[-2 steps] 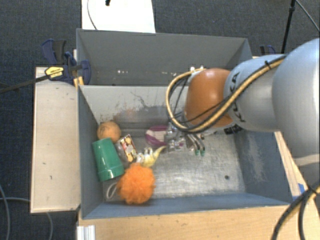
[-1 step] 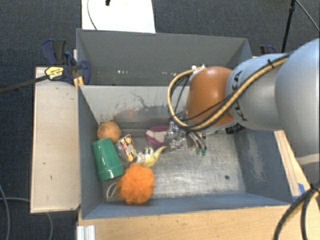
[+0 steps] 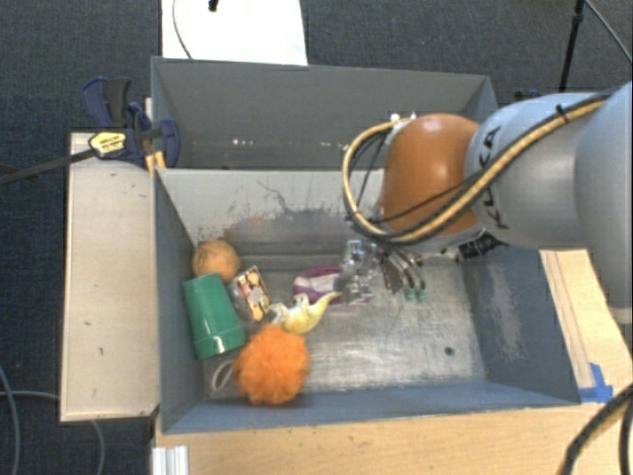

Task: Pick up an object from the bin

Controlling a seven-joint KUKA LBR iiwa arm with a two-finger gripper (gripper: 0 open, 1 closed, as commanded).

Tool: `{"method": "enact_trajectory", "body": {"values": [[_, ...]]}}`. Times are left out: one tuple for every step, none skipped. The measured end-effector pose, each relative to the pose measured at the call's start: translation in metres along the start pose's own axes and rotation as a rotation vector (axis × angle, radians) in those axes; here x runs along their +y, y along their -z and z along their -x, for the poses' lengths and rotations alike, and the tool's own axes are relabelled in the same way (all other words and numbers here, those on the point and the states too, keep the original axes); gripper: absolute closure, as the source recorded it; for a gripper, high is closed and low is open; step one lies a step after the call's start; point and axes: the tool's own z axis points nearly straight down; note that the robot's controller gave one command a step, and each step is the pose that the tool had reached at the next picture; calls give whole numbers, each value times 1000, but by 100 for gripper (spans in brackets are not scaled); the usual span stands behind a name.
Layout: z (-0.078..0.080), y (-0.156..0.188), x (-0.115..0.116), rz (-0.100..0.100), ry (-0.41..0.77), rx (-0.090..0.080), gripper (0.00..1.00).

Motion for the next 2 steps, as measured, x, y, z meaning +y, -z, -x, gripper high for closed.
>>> {"method": "enact_trajectory", "body": {"values": [[11,58,-17,0,44,-5,100],[-11,173,-67,-1,732,-1,100]]}}
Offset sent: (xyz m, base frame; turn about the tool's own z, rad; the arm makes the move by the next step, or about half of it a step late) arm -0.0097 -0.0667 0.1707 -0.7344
